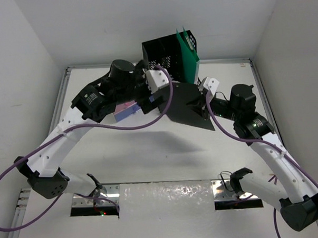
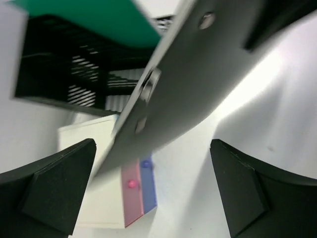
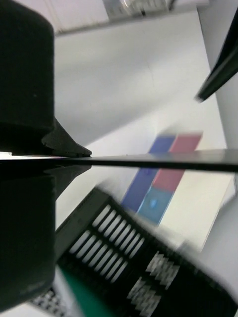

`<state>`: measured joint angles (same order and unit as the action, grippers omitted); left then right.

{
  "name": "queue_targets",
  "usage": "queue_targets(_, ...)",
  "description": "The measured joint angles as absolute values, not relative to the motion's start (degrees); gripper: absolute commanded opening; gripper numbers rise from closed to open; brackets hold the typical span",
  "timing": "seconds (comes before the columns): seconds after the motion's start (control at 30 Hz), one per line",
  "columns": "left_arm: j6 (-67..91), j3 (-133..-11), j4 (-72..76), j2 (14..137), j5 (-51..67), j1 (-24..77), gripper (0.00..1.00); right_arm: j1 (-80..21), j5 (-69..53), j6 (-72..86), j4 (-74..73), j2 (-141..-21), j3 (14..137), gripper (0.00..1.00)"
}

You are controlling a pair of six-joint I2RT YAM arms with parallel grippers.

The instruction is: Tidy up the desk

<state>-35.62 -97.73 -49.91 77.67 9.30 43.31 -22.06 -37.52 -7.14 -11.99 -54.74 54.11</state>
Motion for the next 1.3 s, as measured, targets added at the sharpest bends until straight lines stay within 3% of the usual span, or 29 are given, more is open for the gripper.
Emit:
queue_targets(0.2,-28.45,-100.07,-42.06,77.32,-11.77,43.51,1.00,-21.98,-20.43,-0.99,-5.08,-51.51,50.76,0.00)
queue_targets(0.43,-25.98,-96.38,-36.91,71.07,-26.87,43.51,1.00,-21.89,-12.16,6.39,9.26,-54.17,50.48,0.00)
queue_targets(0.93,-26.15,-71.77,-25.78,62.43,-34.94,42.92,0.99,-21.91,3.22,9.50,41.74,-82.39,57.45,0.00)
queue_targets(1.3,-28.49,-65.58,-19.46,58.39,-37.50,42.04,1.00,-21.96,3.86,8.69,58.59,-98.41,59.31,0.00)
